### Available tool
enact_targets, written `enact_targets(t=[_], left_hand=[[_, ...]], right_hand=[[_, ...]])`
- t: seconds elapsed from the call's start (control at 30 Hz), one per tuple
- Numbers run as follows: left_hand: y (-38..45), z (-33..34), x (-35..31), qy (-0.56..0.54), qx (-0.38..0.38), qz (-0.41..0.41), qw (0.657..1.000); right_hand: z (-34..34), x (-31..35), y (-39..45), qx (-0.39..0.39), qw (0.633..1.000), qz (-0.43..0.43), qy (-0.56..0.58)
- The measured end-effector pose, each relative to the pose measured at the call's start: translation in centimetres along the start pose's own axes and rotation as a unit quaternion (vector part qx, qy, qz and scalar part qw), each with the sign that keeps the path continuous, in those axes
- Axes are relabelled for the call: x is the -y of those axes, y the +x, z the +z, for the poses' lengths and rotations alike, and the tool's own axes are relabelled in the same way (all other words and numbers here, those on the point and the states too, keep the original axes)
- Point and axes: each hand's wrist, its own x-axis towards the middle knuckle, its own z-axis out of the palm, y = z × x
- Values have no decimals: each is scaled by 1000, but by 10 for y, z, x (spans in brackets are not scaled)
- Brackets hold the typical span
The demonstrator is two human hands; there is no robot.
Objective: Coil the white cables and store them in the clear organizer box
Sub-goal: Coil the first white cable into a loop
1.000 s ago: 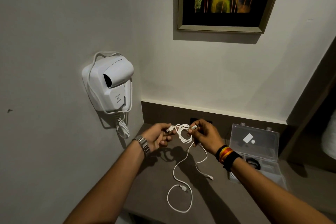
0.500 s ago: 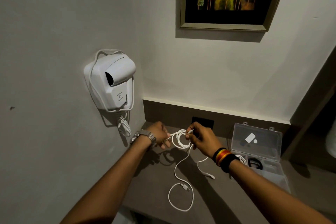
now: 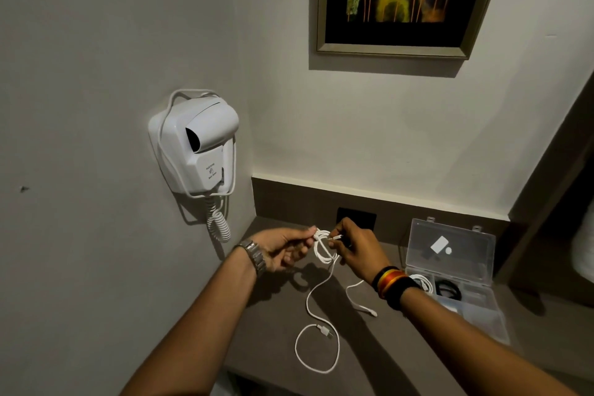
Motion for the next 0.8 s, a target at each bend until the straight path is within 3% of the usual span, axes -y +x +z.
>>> enact_targets(t=[0.13, 0.3, 0.5, 0.63, 0.8], left_hand=[[-7, -20, -5, 119, -44, -43, 991], [-7, -14, -3, 18, 1, 3, 1000], [13, 10, 29, 8, -144, 185, 972], [25, 12, 46, -18, -155, 274, 949], [36, 20, 49, -43, -164, 313, 934]], right_hand=[[-3, -6, -4, 17, 995, -59, -84], [5, -3, -1, 11, 991, -79, -105], [2, 3, -1, -3, 997, 5, 78], [-4, 0, 0, -6, 982, 47, 183], [-6, -2, 2, 10, 960, 76, 270]])
